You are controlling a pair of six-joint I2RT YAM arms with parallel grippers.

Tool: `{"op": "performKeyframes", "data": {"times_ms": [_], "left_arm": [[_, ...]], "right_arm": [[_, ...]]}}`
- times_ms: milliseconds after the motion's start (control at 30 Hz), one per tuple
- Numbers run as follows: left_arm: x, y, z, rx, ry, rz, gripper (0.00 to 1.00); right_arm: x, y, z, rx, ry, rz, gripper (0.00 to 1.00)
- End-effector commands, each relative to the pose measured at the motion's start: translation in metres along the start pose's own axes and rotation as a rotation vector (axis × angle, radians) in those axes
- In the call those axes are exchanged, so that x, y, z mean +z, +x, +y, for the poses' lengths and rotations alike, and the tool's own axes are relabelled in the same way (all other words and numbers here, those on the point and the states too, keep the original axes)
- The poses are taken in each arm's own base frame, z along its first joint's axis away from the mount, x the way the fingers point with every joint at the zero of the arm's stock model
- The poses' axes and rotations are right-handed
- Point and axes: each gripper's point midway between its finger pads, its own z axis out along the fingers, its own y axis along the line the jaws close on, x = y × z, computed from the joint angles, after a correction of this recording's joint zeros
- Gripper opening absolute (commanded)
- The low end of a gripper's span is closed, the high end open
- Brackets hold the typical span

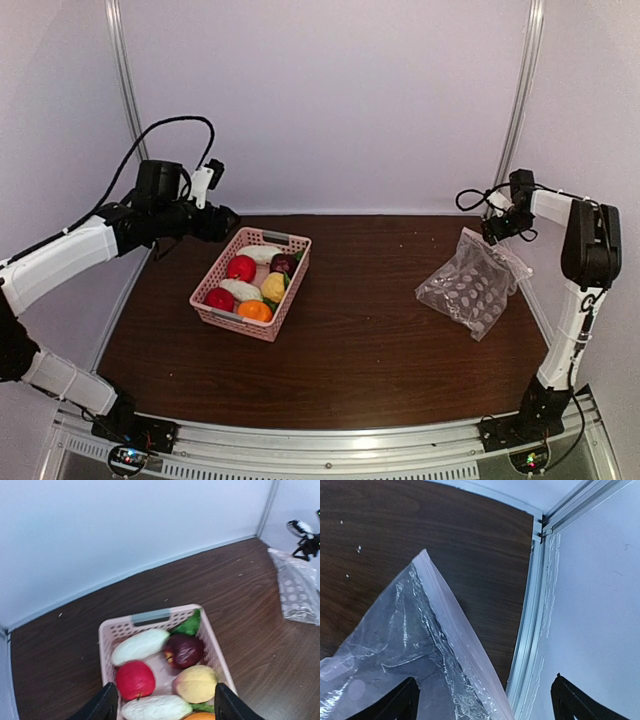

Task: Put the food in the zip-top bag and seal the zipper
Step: Move the bin to the center of the board, then move the zipper food storage bag to the center of the board.

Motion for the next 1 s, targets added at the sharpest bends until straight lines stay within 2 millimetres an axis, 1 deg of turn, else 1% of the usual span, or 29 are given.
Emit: {"op": "performKeyframes", "data": {"times_ms": [0, 67, 100, 133, 167, 233, 267, 333, 433, 500, 533, 567, 600, 667, 733, 800, 833, 900, 967], "left_arm": [[-0.002, -0.010, -0.063, 0.110, 0.218, -0.123, 0.67], [0.001, -0.002, -0.085, 0.143, 0.292, -0.102, 0.66], [0.002, 0.000, -0.093, 0.150, 0.312, -0.095, 0.66], [0.002, 0.002, -0.100, 0.155, 0.335, -0.086, 0.64], [0.002, 0.004, -0.107, 0.160, 0.360, -0.079, 0.64], [-0.001, 0.005, -0.116, 0.179, 0.386, -0.081, 0.63], [-0.002, 0.006, -0.120, 0.191, 0.396, -0.087, 0.62], [-0.005, 0.008, -0.129, 0.209, 0.423, -0.095, 0.62], [-0.002, 0.014, -0.146, 0.197, 0.472, -0.093, 0.60], [0.003, 0.022, -0.167, 0.193, 0.518, -0.073, 0.58], [0.004, 0.027, -0.181, 0.208, 0.543, -0.055, 0.58], [0.007, 0.032, -0.193, 0.221, 0.548, -0.037, 0.58], [0.010, 0.038, -0.204, 0.232, 0.551, -0.019, 0.58], [0.015, 0.050, -0.224, 0.248, 0.565, 0.030, 0.58], [0.019, 0.062, -0.244, 0.277, 0.567, 0.081, 0.59], [0.021, 0.074, -0.264, 0.310, 0.560, 0.110, 0.59], [0.022, 0.082, -0.274, 0.324, 0.572, 0.126, 0.59], [0.022, 0.101, -0.294, 0.347, 0.601, 0.172, 0.59], [0.026, 0.116, -0.300, 0.358, 0.608, 0.216, 0.56]], "right_arm": [[0.014, 0.030, 0.006, -0.048, -0.078, 0.106, 0.92], [0.020, 0.041, 0.017, -0.076, -0.150, 0.143, 0.91], [0.021, 0.047, 0.026, -0.093, -0.202, 0.166, 0.88], [0.017, 0.057, 0.039, -0.111, -0.279, 0.199, 0.84], [0.012, 0.061, 0.052, -0.125, -0.353, 0.207, 0.79], [-0.001, 0.069, 0.073, -0.121, -0.455, 0.222, 0.70], [-0.012, 0.071, 0.084, -0.118, -0.506, 0.218, 0.66], [-0.036, 0.076, 0.108, -0.120, -0.580, 0.203, 0.61], [-0.079, 0.087, 0.148, -0.139, -0.681, 0.175, 0.59], [-0.111, 0.093, 0.174, -0.158, -0.771, 0.148, 0.59], [-0.127, 0.093, 0.182, -0.156, -0.812, 0.124, 0.60], [-0.138, 0.094, 0.185, -0.146, -0.829, 0.105, 0.61], [-0.145, 0.093, 0.183, -0.135, -0.822, 0.087, 0.64], [-0.147, 0.091, 0.167, -0.082, -0.755, 0.064, 0.69], [-0.138, 0.092, 0.145, -0.015, -0.665, 0.066, 0.69], [-0.126, 0.102, 0.126, 0.049, -0.601, 0.099, 0.65], [-0.119, 0.109, 0.121, 0.068, -0.579, 0.122, 0.63], [-0.107, 0.122, 0.118, 0.081, -0.558, 0.162, 0.59], [-0.100, 0.130, 0.123, 0.085, -0.583, 0.182, 0.57]]}}
